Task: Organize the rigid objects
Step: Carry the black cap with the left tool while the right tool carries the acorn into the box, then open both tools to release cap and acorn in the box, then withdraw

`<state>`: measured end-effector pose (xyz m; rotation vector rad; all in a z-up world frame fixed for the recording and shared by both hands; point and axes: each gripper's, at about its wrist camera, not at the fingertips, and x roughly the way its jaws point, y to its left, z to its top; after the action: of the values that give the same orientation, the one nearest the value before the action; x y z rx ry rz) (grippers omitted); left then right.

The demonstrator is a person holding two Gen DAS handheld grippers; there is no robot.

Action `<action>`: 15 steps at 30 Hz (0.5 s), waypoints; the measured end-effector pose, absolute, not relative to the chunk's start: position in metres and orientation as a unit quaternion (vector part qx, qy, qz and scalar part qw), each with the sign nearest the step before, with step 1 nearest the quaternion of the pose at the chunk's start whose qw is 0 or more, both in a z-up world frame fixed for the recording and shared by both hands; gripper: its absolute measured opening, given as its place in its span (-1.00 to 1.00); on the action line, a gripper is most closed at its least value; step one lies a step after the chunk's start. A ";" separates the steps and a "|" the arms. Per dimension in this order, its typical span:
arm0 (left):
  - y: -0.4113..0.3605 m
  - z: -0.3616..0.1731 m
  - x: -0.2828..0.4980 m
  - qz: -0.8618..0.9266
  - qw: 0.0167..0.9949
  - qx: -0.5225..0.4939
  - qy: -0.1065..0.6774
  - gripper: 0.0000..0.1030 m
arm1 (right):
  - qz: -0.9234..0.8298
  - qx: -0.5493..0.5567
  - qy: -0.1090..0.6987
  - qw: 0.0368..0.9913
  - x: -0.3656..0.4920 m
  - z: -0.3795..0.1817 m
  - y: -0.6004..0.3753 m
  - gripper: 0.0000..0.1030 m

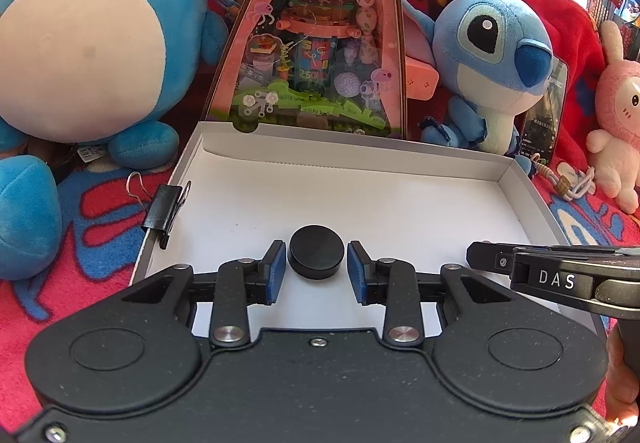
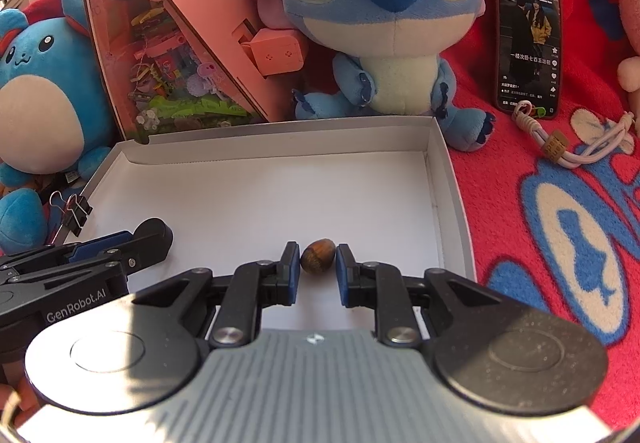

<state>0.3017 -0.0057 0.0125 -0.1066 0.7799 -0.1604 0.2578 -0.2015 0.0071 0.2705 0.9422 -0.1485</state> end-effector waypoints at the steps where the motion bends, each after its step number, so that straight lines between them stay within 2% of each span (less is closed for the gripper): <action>1: -0.005 0.014 0.300 -0.075 0.922 -0.050 0.377 -0.14 | -0.071 0.132 0.451 0.880 0.257 0.008 -0.202 -0.28; 2: -0.005 0.015 0.298 -0.069 0.924 -0.045 0.372 -0.07 | -0.071 0.134 0.449 0.880 0.256 0.008 -0.202 -0.08; 7: -0.004 0.024 0.287 -0.065 0.933 -0.021 0.354 0.28 | -0.068 0.128 0.439 0.887 0.249 0.015 -0.201 0.07; 15: 0.002 0.041 0.255 -0.086 0.937 -0.018 0.337 0.50 | -0.054 0.105 0.415 0.902 0.226 0.030 -0.197 0.39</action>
<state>0.2551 0.0022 0.0408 -0.0376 0.6894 -0.1748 0.2259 -0.1968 0.0301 0.2163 0.8580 -0.1121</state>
